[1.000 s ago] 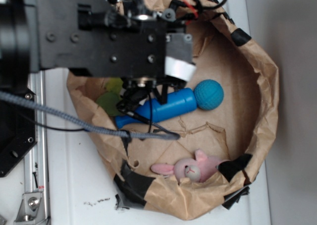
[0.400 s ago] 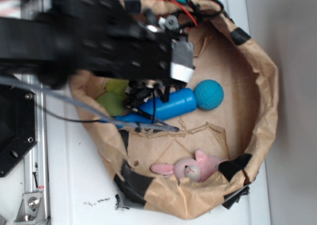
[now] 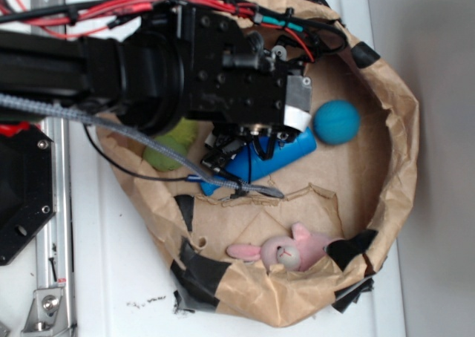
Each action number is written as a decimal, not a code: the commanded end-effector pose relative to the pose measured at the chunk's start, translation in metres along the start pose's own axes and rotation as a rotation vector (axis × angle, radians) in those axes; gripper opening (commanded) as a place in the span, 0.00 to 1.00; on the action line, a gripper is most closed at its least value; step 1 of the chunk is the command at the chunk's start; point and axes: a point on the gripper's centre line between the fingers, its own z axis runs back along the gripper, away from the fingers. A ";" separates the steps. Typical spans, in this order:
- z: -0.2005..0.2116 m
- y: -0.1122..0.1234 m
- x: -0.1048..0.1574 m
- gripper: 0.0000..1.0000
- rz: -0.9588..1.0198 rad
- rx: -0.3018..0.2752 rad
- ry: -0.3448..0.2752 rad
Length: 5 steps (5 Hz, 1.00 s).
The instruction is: Grab the wood chip.
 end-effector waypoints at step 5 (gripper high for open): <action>0.153 0.009 0.009 1.00 0.067 0.290 0.017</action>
